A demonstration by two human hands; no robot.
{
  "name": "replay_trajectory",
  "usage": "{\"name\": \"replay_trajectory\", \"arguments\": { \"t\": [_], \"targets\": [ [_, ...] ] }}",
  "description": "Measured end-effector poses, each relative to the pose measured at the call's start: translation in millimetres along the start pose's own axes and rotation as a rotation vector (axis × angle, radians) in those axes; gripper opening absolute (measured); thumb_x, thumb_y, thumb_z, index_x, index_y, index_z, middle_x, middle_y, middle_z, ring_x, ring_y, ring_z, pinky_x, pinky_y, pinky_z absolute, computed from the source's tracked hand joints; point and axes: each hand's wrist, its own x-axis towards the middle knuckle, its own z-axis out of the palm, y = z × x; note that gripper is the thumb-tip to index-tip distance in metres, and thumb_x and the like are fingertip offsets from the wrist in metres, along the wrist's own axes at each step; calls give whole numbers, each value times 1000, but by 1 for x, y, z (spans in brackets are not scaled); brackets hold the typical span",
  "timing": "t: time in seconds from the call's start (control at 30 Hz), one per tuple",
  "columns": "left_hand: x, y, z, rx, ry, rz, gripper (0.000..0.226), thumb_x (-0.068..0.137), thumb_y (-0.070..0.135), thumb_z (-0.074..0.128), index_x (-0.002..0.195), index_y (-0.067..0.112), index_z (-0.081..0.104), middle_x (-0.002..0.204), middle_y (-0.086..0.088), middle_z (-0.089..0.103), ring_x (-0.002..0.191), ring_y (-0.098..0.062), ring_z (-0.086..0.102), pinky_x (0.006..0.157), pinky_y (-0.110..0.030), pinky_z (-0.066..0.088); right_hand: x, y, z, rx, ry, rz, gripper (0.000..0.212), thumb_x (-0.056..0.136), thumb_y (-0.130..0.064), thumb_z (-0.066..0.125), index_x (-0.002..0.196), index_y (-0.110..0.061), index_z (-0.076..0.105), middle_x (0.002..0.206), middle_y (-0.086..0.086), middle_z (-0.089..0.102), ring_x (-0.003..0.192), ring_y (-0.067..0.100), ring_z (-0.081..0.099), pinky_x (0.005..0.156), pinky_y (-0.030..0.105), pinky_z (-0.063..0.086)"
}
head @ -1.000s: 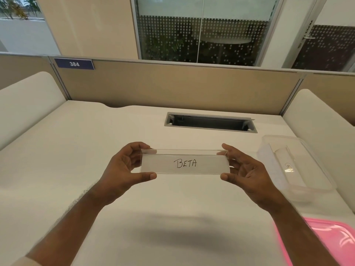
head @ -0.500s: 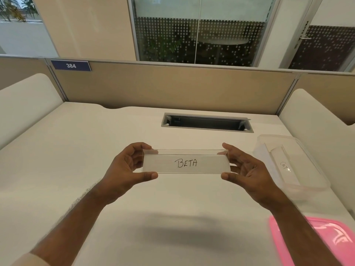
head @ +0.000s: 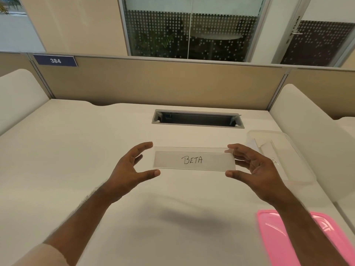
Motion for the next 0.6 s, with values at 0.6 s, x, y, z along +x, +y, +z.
{"name": "replay_trajectory", "arguments": {
  "t": [0.6],
  "targets": [
    [50, -111, 147, 925, -68, -72, 78, 98, 60, 26, 157, 12, 10, 167, 0, 5, 153, -15, -3, 123, -32, -1, -38, 16, -106, -390, 506, 89, 63, 67, -18, 85, 125, -24, 61, 113, 3, 67, 100, 15, 64, 92, 10, 48]
  ]
}}
